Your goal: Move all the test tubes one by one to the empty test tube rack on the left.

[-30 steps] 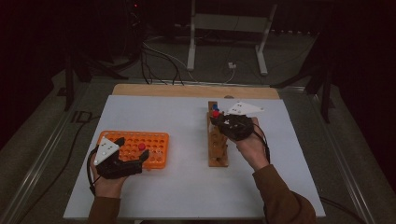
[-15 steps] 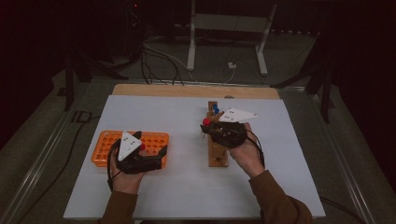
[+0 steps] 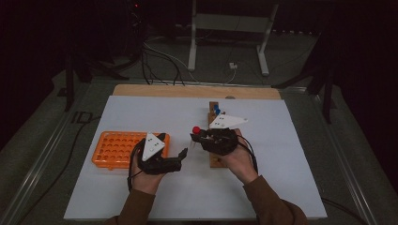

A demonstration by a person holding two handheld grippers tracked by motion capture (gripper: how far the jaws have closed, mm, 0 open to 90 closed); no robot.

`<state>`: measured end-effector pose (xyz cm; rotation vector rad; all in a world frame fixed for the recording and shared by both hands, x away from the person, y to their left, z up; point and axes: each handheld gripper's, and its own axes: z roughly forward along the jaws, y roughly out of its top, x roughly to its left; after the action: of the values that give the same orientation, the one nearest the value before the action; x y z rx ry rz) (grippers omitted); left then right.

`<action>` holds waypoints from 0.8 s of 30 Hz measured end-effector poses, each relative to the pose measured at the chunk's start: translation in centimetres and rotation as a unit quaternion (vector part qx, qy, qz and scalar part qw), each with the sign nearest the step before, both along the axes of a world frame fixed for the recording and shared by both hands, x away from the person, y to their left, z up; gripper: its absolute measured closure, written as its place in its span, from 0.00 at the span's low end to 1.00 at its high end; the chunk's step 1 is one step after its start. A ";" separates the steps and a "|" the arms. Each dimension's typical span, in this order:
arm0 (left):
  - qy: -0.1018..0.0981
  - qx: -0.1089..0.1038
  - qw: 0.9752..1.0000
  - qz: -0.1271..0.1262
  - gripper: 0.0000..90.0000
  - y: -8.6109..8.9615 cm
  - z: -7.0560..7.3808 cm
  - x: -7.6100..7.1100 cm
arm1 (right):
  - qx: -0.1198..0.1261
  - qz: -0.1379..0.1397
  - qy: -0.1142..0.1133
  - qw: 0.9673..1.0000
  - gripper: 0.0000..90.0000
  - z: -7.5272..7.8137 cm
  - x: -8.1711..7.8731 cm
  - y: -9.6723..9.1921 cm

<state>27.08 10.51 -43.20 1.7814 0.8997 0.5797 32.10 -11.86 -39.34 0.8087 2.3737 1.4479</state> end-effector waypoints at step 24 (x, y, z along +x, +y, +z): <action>0.013 0.008 0.999 -0.041 0.80 -2.1 -0.9 0.5 | 0.009 0.027 0.014 1.000 0.83 -0.6 -0.4 1.2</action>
<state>27.61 8.45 -44.09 1.8358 0.8374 0.5137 31.65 -10.67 -39.96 0.7799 2.4235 1.4887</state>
